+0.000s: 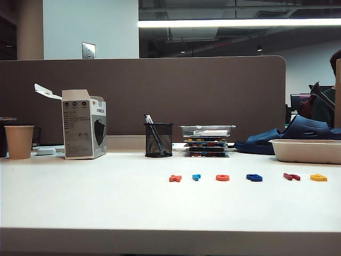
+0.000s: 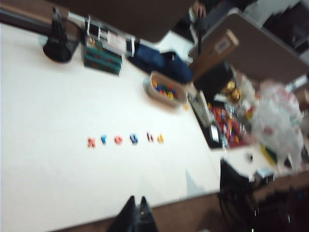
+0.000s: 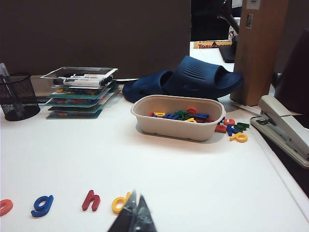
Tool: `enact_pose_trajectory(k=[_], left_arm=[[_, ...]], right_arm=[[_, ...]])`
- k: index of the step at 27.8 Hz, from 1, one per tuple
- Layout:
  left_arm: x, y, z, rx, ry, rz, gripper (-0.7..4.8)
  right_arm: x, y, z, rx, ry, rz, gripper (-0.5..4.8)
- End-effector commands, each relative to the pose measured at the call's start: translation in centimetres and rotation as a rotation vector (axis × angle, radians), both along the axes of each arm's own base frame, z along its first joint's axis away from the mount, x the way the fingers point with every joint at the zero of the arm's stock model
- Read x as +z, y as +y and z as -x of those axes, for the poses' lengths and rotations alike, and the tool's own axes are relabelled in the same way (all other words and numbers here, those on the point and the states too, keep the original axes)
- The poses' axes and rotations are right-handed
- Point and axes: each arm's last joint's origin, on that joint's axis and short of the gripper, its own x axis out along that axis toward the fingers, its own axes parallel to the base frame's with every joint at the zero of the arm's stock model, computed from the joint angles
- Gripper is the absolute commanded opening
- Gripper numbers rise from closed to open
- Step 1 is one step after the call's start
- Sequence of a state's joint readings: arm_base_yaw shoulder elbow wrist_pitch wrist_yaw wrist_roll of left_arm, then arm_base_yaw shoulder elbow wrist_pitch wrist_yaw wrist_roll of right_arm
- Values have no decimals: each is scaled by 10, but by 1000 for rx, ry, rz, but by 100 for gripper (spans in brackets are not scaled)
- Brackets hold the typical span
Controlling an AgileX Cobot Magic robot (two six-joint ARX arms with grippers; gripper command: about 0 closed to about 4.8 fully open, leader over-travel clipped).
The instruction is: Select the appropriate letters from the row of letter magnets placed on the table to arrange into the word "dog".
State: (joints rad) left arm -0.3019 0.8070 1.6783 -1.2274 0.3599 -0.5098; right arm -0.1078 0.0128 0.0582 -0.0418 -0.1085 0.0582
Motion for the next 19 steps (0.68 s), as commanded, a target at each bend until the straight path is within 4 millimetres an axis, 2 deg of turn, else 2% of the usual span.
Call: enact_pose_trajectory(k=[1, 7, 12, 16, 19], left_arm=[[0, -8, -14, -37, 4, -54, -4], [-4, -22, -34, 9, 59, -112, -5], [-6, -39, -56, -20, 91, -128, -5], [-10, -62, -76, -82, 107, -152, -5], [-15, -90, -92, -115, 102, -185, -5]], right_arm=[[4, 0, 1, -5, -35, 6, -5], [4, -1, 1, -35, -35, 6, -5], [4, -2, 2, -65, -35, 5, -5], [4, -2, 2, -65, -34, 5, -5], [4, -2, 2, -65, -34, 5, -5]])
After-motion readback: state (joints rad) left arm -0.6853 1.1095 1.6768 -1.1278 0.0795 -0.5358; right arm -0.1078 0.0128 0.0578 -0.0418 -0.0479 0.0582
